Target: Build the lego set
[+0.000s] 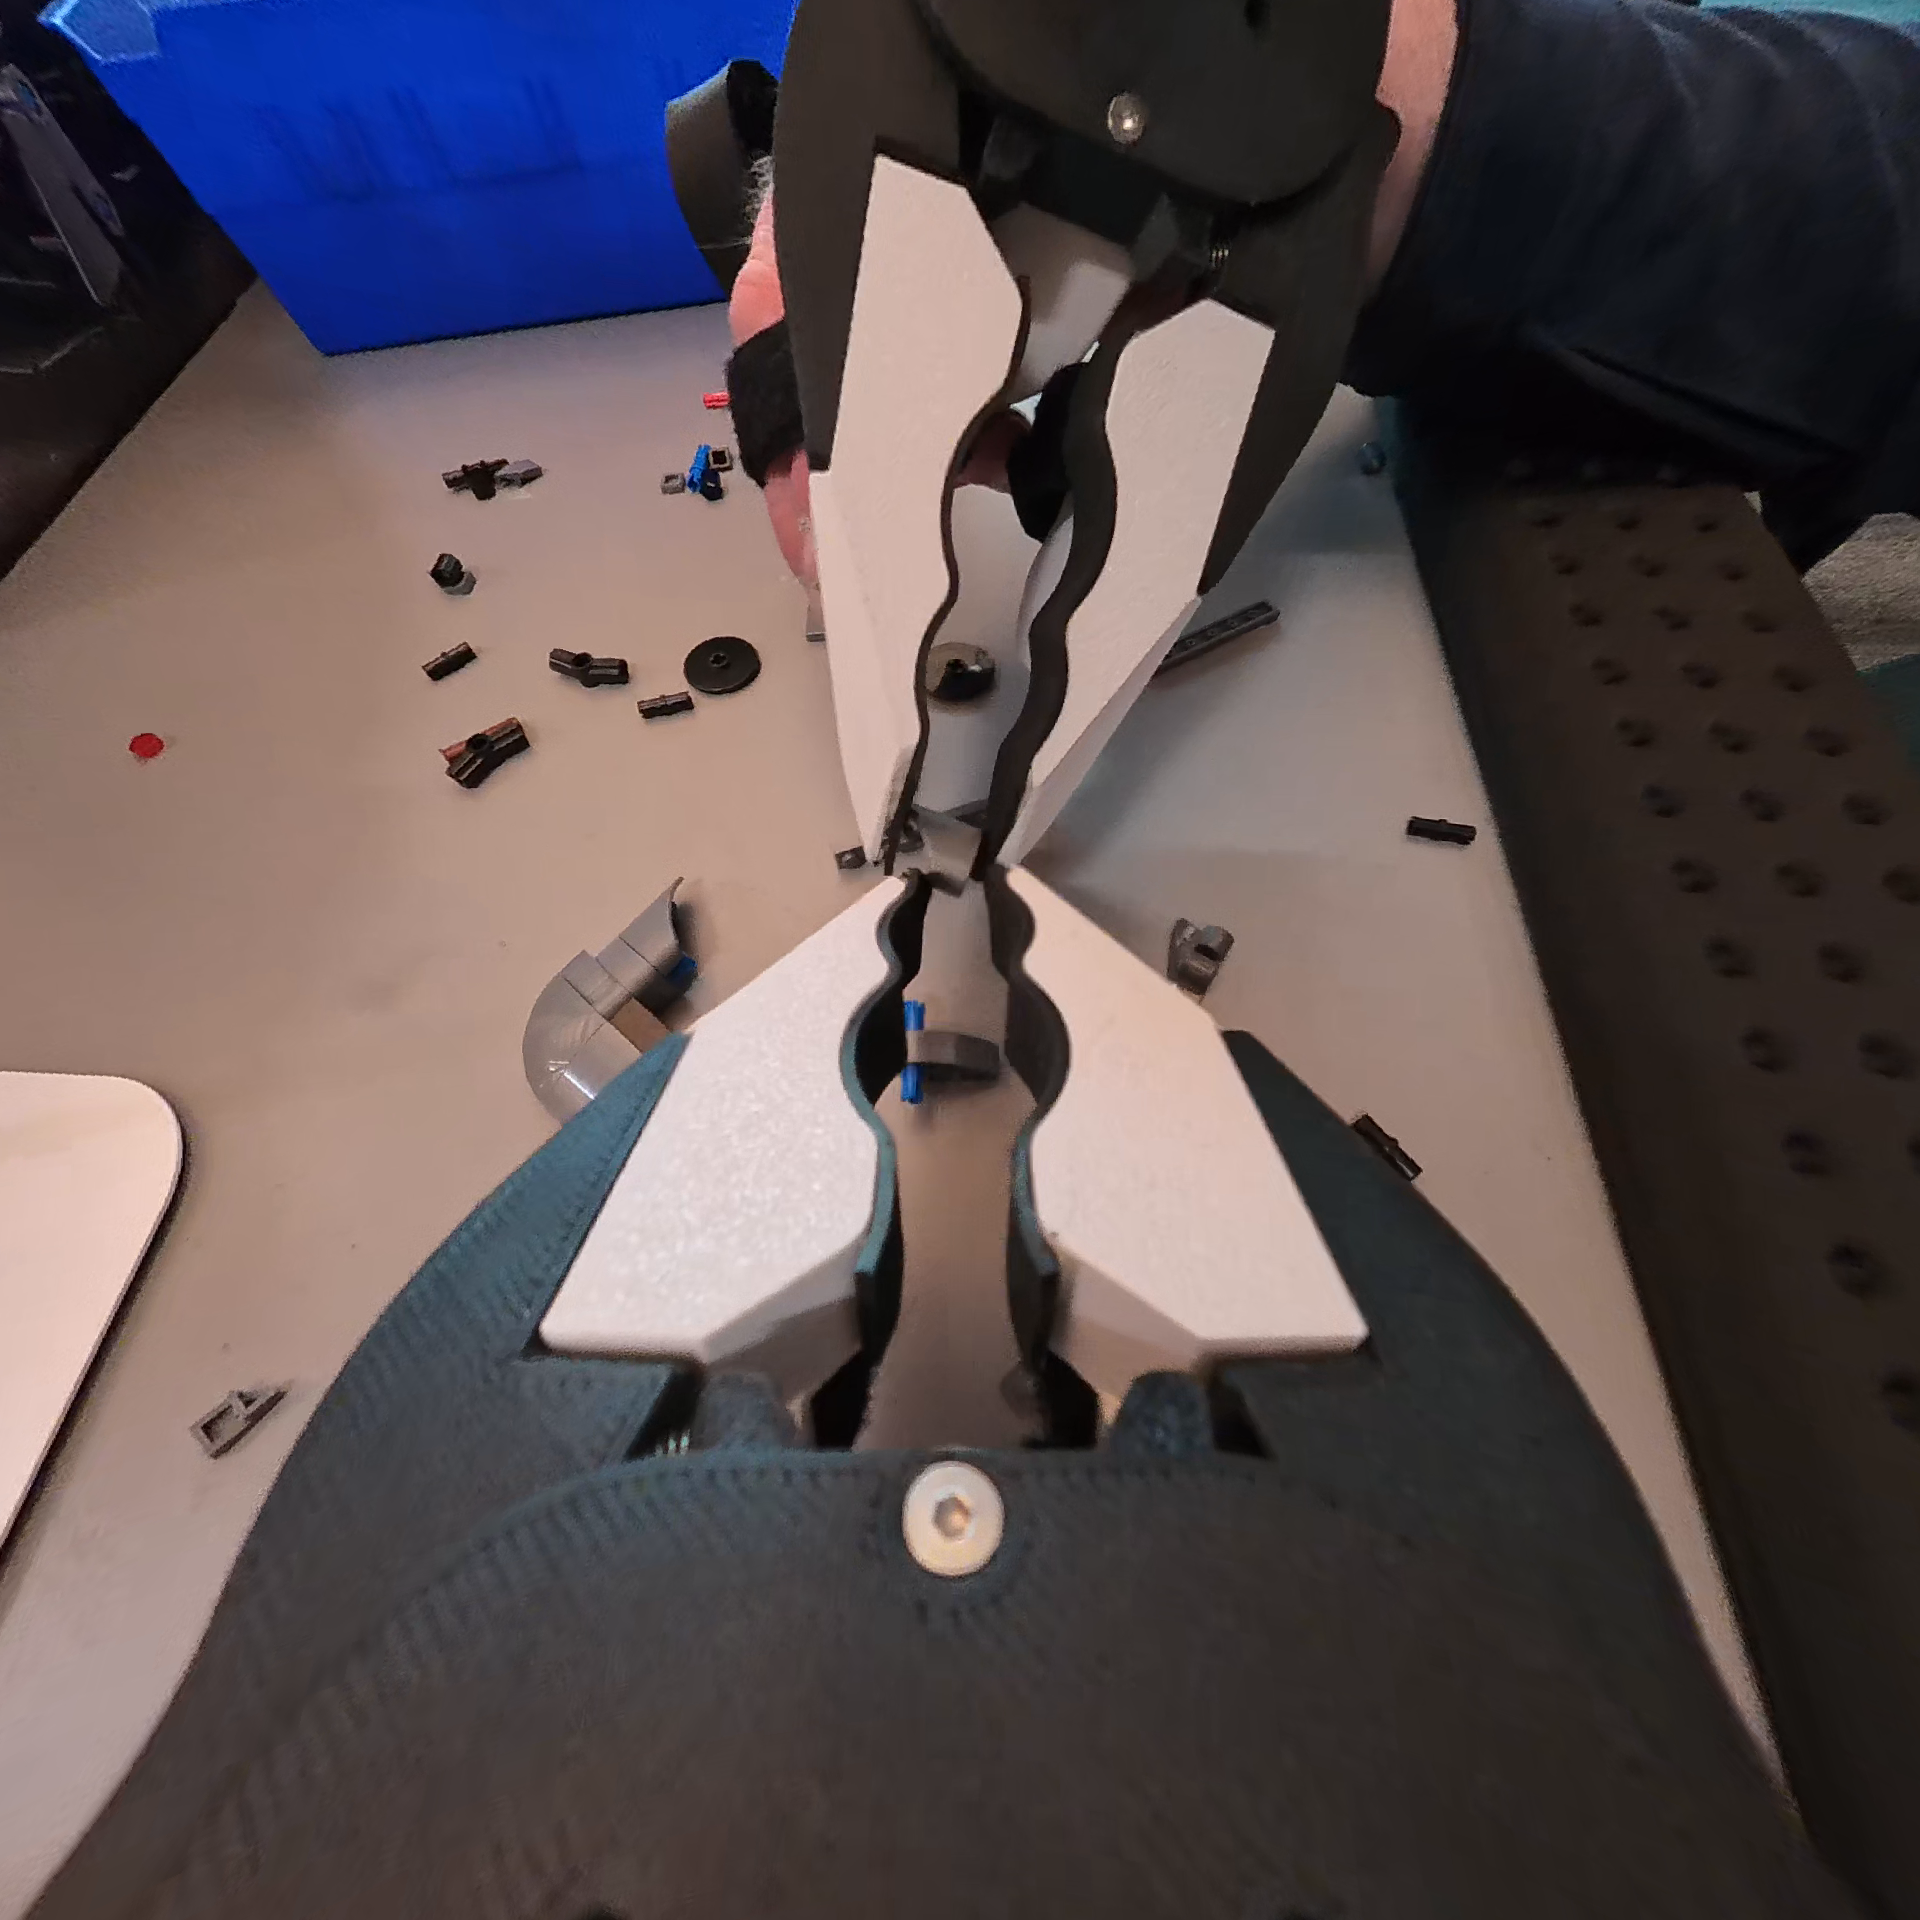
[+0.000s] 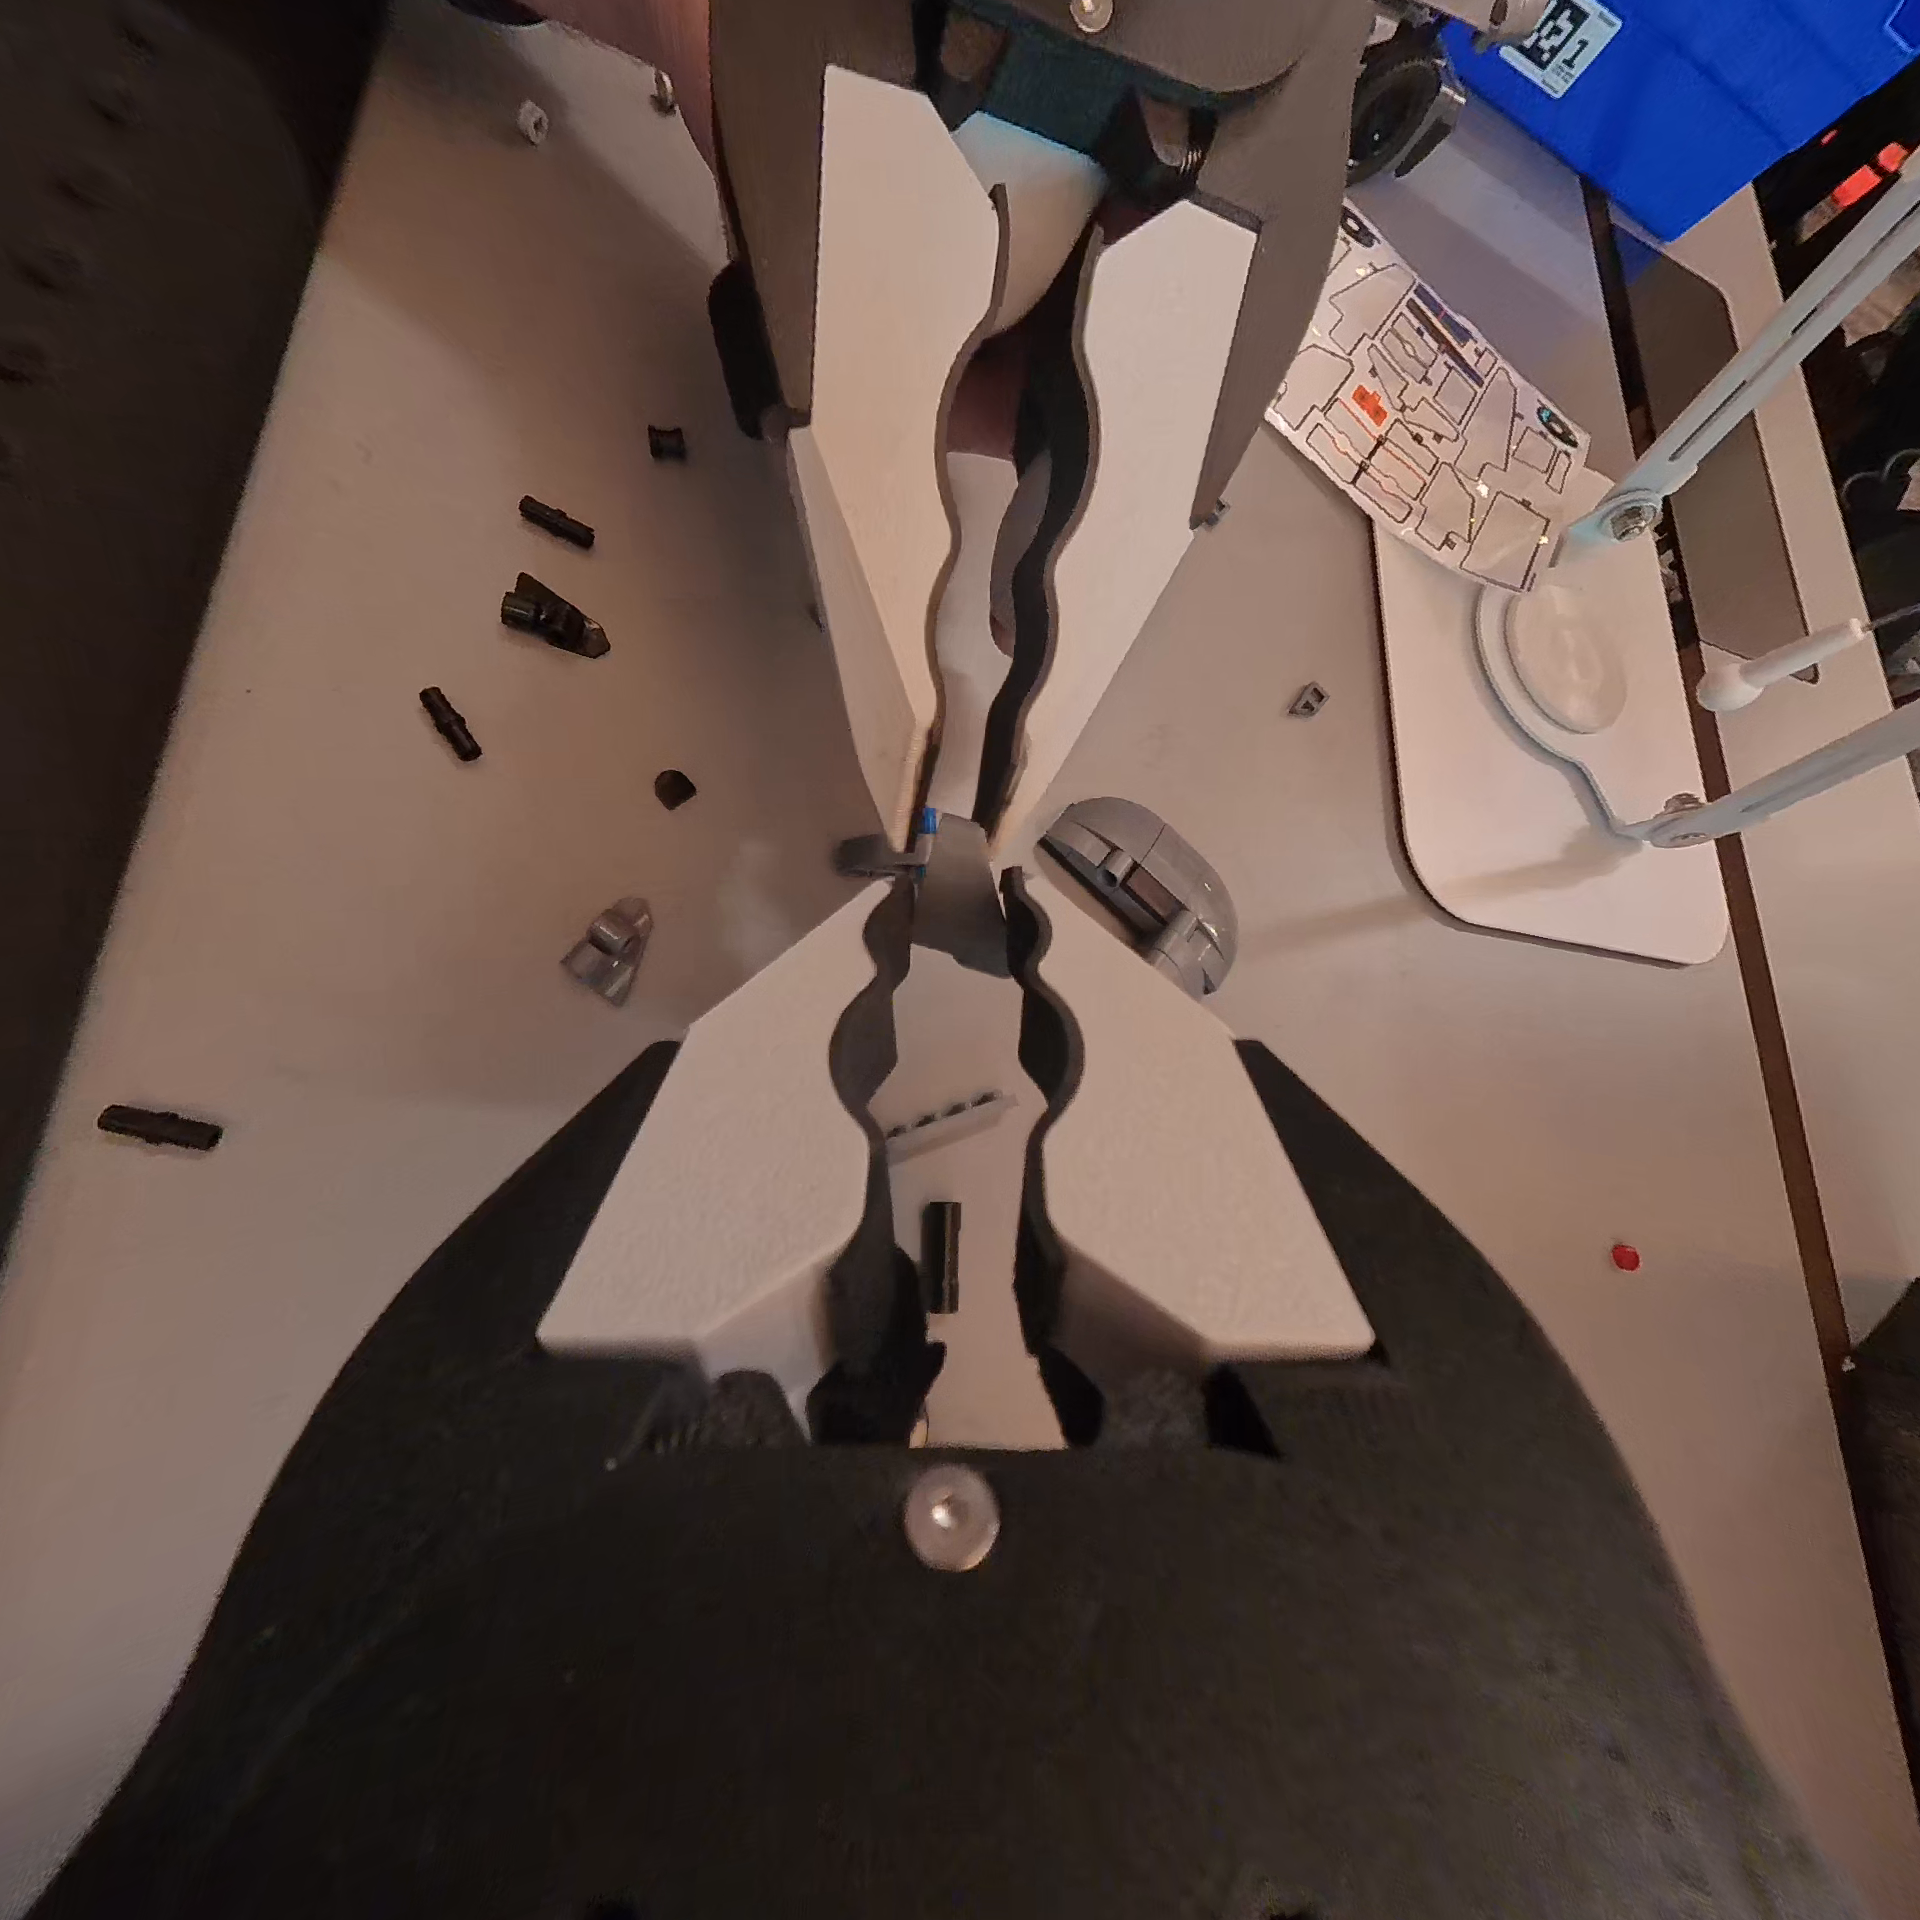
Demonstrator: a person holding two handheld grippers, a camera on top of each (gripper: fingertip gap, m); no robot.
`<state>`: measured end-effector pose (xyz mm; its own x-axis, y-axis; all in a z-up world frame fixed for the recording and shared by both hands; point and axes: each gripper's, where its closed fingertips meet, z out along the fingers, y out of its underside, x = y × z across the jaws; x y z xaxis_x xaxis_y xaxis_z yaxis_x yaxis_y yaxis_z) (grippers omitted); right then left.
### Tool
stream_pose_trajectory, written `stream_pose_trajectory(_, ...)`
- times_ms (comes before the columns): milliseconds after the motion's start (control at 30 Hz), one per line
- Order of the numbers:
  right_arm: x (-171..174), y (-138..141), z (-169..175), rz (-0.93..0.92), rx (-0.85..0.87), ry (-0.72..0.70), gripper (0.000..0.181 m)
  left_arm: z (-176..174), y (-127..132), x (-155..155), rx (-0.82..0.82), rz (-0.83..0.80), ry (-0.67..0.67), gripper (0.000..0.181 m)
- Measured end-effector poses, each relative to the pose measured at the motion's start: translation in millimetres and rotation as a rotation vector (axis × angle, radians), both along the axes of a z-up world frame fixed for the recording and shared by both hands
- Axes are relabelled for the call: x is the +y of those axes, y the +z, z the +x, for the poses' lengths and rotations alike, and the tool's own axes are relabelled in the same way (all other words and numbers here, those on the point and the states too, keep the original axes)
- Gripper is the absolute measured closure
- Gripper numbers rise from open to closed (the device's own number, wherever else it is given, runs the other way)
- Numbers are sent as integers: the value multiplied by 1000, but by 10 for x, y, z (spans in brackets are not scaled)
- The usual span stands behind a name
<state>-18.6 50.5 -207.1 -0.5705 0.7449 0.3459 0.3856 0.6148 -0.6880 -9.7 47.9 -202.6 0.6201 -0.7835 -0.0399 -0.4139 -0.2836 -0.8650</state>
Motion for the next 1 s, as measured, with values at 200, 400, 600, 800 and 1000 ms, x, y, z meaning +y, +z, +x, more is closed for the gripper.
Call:
stream_pose_trajectory(200, -4, 17, -5, 2, 10, 1, 165, -10, 24, 19, -13, 5, 13, 172)
stream_pose_trajectory(400, -4, 11, -5, 0, 6, 0, 165, -9, 27, 20, -7, 16, 9, 174)
stream_pose_trajectory(600, 12, 1, 0, -7, 0, -8, 163, -20, 8, 14, 13, 21, 5, 175)
stream_pose_trajectory(800, 15, 18, 10, -29, -1, -9, 159, -6, 3, -10, 26, 25, -14, 175)
stream_pose_trajectory(1000, -42, -57, 48, -27, -42, 22, 161, 34, -57, -57, 111, 50, -53, 176)
